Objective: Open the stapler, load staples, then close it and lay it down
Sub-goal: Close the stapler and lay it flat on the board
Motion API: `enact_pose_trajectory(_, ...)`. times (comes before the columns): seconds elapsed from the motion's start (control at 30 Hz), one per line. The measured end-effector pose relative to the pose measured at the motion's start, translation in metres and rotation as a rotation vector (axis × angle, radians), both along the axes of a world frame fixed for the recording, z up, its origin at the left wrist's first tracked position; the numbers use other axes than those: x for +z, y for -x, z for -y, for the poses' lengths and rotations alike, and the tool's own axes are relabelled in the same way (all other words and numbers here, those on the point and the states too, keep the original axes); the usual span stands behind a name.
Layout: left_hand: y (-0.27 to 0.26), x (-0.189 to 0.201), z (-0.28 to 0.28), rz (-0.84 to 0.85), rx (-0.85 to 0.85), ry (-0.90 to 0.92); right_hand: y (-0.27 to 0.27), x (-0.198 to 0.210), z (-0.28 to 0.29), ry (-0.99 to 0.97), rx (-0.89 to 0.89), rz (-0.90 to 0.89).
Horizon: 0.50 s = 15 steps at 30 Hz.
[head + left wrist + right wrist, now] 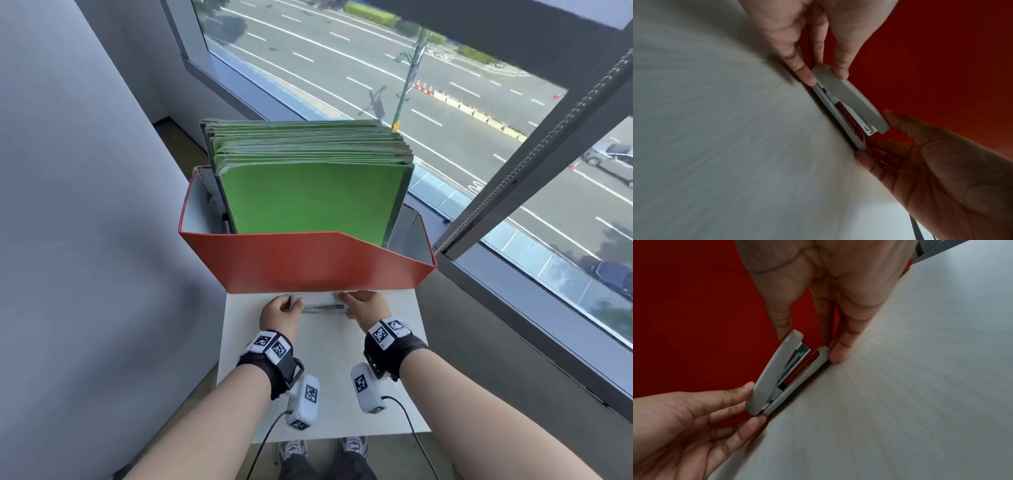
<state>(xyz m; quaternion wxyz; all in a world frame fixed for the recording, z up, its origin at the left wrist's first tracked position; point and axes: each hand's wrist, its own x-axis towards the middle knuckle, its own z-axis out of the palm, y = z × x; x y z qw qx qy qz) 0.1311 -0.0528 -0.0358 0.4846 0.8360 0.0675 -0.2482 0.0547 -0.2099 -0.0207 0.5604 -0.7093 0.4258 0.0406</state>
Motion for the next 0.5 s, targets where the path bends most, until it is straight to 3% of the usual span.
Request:
enact_pose_trajectory(0.23, 0.002, -0.005, 0.002, -0.01, 0.006, -0.028, 0.002, -0.01, -0.001, 0.059, 0.034, -0.002)
enact_pose_trajectory(0.5, 0.008, 0.003, -0.003, -0.006, -0.099, -0.092, 0.009, -0.006, 0.001, 0.065, 0.075, -0.003)
